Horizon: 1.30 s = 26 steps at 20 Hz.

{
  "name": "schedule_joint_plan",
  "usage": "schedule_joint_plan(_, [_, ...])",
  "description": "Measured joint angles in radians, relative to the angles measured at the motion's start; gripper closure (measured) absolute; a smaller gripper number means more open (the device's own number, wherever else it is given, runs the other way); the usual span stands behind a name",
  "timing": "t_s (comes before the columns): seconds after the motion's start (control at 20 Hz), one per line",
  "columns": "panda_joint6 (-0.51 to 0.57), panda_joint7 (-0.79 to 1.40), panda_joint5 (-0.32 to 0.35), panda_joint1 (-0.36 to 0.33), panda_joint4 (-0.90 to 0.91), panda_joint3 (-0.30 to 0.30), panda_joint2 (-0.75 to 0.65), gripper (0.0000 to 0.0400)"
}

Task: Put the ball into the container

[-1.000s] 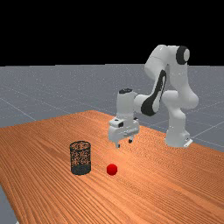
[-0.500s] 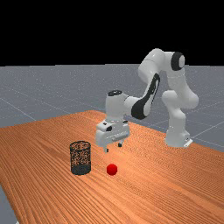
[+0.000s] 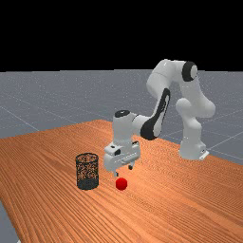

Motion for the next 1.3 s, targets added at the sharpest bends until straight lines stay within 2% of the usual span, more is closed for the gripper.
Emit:
schedule_joint_plan(0.15, [0.044,0.005,-0.008,0.003,-0.019,-0.005,0.009,0.0000])
schedule_joint_plan(0.35, [0.044,-0.003,-0.012,-0.003,-0.020,-0.011,0.009,0.0000])
schedule_joint_plan(0.7, [0.013,-0.050,0.000,-0.037,0.000,-0.010,0.021,0.0000])
schedule_joint_plan(0.85, [-0.034,-0.051,0.001,-0.040,0.071,-0.011,0.059,0.0000])
schedule_joint_plan(0.95, [0.004,-0.014,0.005,-0.029,0.049,-0.015,0.049,0.0000])
schedule_joint_plan(1.1, [0.002,0.021,0.004,-0.006,0.050,-0.012,0.050,0.0000])
schedule_joint_plan(1.15, [0.003,-0.018,0.020,-0.018,0.050,0.008,0.050,0.0000])
schedule_joint_plan(1.3, [-0.034,0.023,0.002,0.010,0.075,-0.001,0.061,0.0000])
